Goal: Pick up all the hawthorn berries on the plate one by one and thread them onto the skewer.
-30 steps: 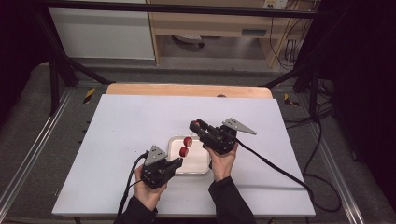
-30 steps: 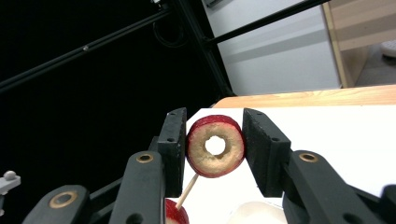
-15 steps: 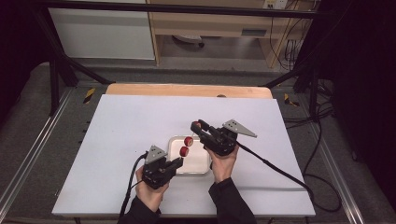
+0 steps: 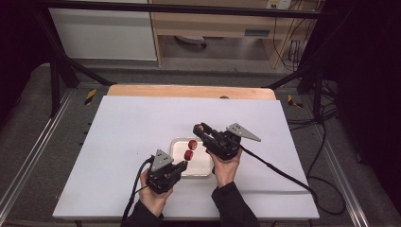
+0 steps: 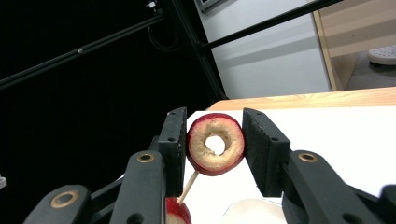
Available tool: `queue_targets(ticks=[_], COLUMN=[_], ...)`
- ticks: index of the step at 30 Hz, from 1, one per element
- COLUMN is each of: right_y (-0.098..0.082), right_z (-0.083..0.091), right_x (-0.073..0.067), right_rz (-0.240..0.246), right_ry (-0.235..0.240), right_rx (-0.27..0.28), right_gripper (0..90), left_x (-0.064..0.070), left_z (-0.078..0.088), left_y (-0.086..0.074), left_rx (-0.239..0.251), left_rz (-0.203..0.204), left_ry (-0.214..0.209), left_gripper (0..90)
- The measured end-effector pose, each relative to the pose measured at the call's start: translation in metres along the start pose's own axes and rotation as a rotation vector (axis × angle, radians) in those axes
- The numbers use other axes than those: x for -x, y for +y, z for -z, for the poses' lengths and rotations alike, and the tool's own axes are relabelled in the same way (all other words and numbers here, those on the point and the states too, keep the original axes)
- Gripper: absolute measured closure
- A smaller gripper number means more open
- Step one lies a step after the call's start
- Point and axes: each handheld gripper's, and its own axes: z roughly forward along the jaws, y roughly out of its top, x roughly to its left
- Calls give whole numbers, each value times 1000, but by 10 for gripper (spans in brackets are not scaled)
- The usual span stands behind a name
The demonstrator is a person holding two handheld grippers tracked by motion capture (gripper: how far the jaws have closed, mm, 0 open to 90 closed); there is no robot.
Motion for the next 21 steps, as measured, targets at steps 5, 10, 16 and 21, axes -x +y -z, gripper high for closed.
queue_targets(ticks=[5, 10, 16, 21], right_y=[-4, -4, -7, -9], right_z=[0, 1, 2, 3], right_x=[0, 0, 0, 0], right_rz=[8, -15, -26, -29], right_ry=[-12, -6, 0, 3], right_rx=[4, 18, 6, -7], right_gripper=[625, 625, 626, 627], left_x=[-5, -11, -6, -2], left_z=[1, 0, 0, -2], left_y=[-1, -2, -5, -5], left_rx=[4, 17, 18, 7], left_rz=[50, 52, 7, -4], left_ry=[6, 11, 19, -1], left_gripper=[892, 892, 892, 892])
